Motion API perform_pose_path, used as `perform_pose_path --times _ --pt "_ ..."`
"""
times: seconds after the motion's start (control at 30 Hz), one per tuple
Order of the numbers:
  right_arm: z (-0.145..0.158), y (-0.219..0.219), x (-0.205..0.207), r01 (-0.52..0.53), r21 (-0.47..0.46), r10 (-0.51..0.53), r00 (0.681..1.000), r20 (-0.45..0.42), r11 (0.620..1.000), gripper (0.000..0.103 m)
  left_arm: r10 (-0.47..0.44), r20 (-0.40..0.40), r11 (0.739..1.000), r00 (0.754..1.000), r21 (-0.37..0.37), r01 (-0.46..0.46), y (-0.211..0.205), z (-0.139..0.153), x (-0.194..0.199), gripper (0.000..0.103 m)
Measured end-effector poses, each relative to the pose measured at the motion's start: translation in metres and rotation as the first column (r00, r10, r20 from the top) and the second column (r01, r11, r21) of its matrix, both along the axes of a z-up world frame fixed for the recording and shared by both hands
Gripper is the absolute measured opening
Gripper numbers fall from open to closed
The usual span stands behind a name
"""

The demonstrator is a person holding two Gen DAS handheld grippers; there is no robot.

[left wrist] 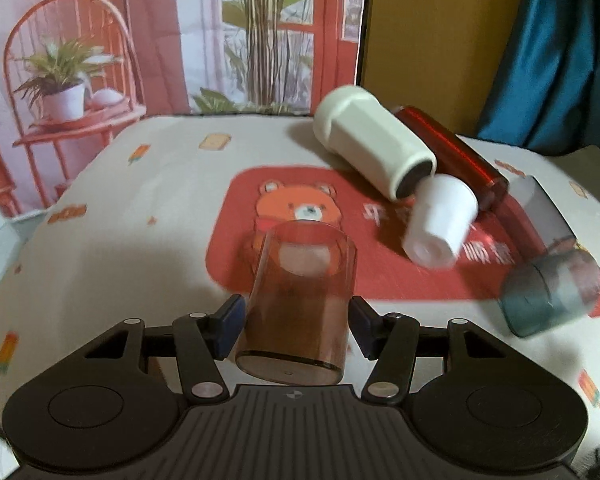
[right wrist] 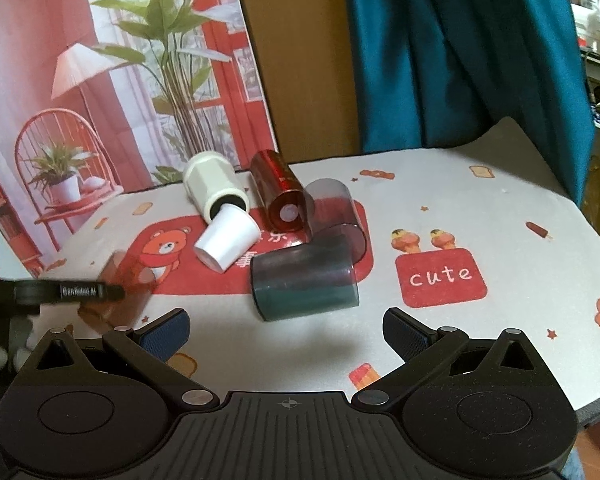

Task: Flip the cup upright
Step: 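Move the left tool to the lying brown cup and close around it, then lift the brown cup with the left tool while the right tool grasps it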

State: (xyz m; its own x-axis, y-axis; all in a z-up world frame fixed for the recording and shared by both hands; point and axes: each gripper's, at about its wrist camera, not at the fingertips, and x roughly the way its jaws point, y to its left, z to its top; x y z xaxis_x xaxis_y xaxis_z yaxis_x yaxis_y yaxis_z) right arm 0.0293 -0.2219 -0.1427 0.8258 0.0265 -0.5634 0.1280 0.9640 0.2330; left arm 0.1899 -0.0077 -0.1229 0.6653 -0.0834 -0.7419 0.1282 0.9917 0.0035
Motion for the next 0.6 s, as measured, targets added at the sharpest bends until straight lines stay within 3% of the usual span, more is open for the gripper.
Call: perform_pose_path --times 0.37,0.47,0.53,0.6 --pt "0.007 -0.006 -0.02 0.028 0.023 -0.029 0.999 0.029 0.999 0.103 -0.122 -0.028 0.99 0.992 -0.074 0.119 -0.028 0.004 -0.046 0.057" --pt "0.008 -0.008 -0.023 0.036 0.023 -0.037 0.999 0.028 0.999 0.103 -0.112 -0.013 0.991 0.994 -0.07 0.111 -0.026 0.006 -0.052 0.058" --pt "0.009 -0.009 -0.023 0.035 0.028 -0.036 0.999 0.026 0.999 0.103 -0.1 0.01 0.991 0.995 -0.084 0.101 -0.023 0.012 -0.056 0.063" --pt "0.01 -0.008 -0.021 0.022 0.033 -0.023 1.0 0.019 0.999 0.103 -0.076 0.044 0.993 0.996 -0.093 0.079 -0.017 0.021 -0.062 0.077"
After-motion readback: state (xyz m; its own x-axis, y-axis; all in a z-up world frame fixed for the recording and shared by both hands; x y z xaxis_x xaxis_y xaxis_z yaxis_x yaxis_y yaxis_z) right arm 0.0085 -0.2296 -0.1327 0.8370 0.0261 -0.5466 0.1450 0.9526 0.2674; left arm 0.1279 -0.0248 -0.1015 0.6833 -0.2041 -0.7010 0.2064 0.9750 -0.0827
